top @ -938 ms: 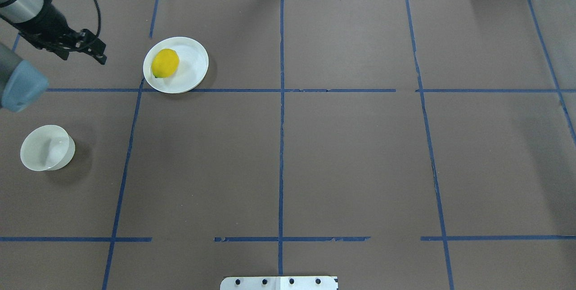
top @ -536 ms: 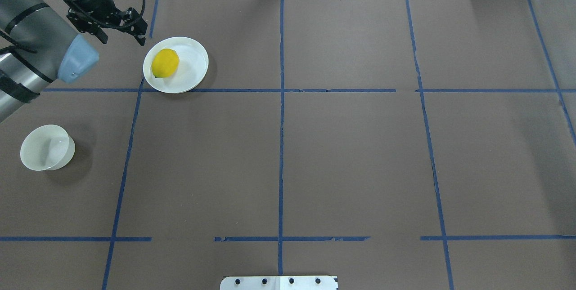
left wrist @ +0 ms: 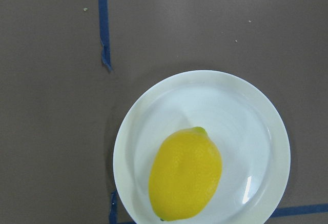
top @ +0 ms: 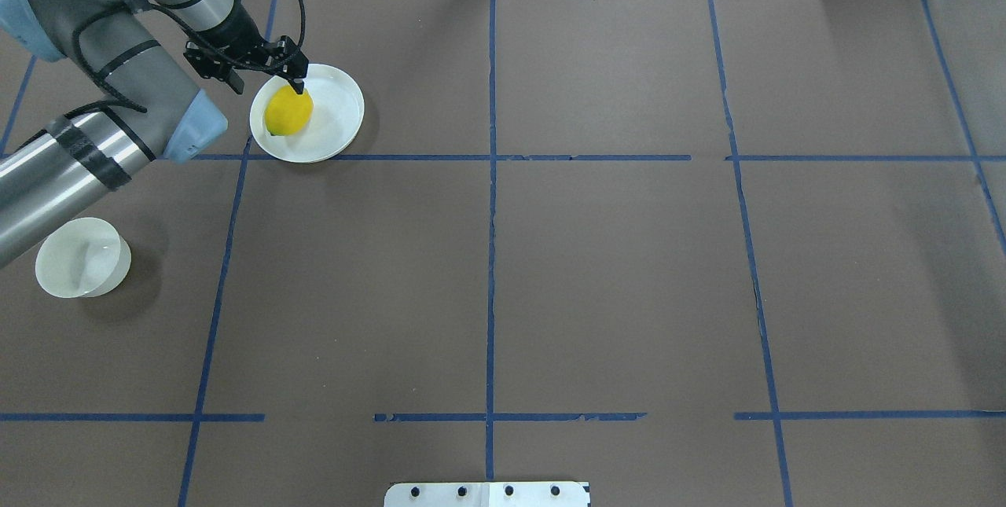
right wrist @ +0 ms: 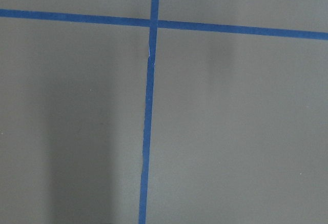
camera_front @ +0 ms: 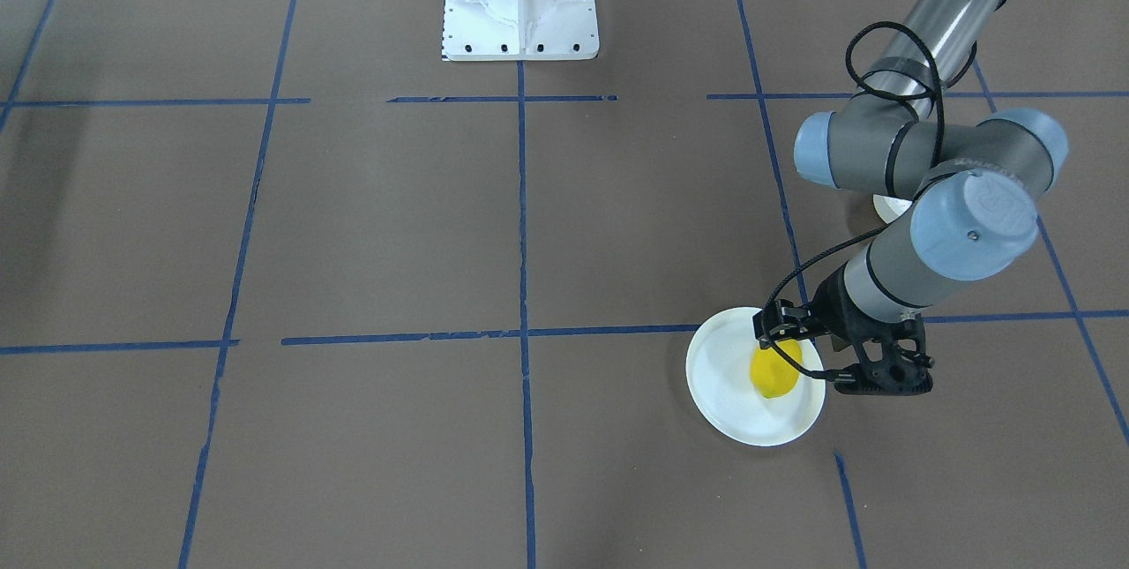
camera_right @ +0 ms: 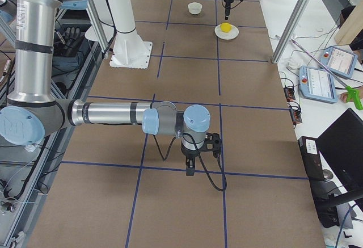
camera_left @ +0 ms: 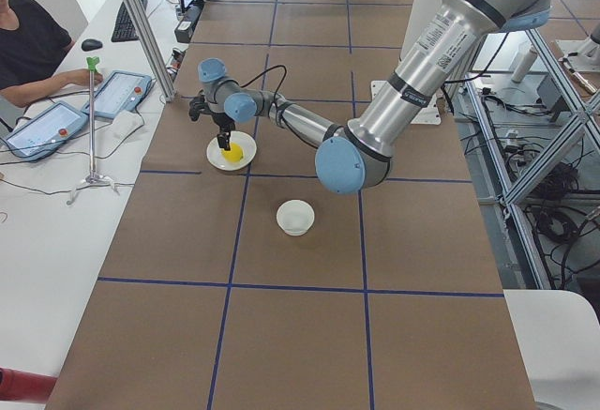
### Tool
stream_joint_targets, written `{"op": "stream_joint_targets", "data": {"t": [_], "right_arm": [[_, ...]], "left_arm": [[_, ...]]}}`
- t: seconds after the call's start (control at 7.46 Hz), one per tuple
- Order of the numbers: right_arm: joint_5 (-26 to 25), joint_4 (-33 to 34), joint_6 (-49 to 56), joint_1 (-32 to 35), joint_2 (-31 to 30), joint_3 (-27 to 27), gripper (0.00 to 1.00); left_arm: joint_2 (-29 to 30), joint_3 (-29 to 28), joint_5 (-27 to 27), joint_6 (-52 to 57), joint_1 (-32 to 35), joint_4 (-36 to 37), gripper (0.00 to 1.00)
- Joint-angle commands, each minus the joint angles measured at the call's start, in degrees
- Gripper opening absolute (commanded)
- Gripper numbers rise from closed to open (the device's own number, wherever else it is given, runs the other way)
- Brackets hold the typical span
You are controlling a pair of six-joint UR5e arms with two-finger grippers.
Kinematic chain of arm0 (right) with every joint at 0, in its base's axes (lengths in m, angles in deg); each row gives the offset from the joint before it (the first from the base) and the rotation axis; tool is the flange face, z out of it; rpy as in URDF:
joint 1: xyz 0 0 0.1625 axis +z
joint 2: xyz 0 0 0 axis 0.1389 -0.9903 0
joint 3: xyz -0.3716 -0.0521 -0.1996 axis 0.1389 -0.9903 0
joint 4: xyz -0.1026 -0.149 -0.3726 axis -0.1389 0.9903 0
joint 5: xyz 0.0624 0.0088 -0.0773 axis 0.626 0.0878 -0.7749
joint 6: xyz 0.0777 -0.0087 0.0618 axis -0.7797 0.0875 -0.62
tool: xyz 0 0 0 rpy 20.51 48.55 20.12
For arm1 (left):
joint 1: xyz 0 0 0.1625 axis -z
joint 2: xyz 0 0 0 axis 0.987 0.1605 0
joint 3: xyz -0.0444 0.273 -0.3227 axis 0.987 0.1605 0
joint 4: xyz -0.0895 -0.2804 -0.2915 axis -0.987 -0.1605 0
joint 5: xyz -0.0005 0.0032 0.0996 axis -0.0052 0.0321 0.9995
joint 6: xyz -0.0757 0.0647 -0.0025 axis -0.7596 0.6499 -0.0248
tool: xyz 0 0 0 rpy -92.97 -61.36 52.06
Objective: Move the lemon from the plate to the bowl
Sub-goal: 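Reach the left gripper over the yellow lemon on the white plate, then lower the left gripper and close it around the lemon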
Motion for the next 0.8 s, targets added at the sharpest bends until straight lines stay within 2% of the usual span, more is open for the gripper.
{"op": "stream_joint_targets", "data": {"t": [0.0, 0.67], "right_arm": [[0.0, 0.0, 0.0, 0.0, 0.0, 0.0, 1.00], [0.0, 0.0, 0.0, 0.0, 0.0, 0.0, 1.00]], "left_arm": [[0.9, -4.1, 1.3, -1.5, -1.4, -4.8, 1.00], [1.0, -6.3, 2.6, -1.5, -2.4, -7.2, 1.00]]}}
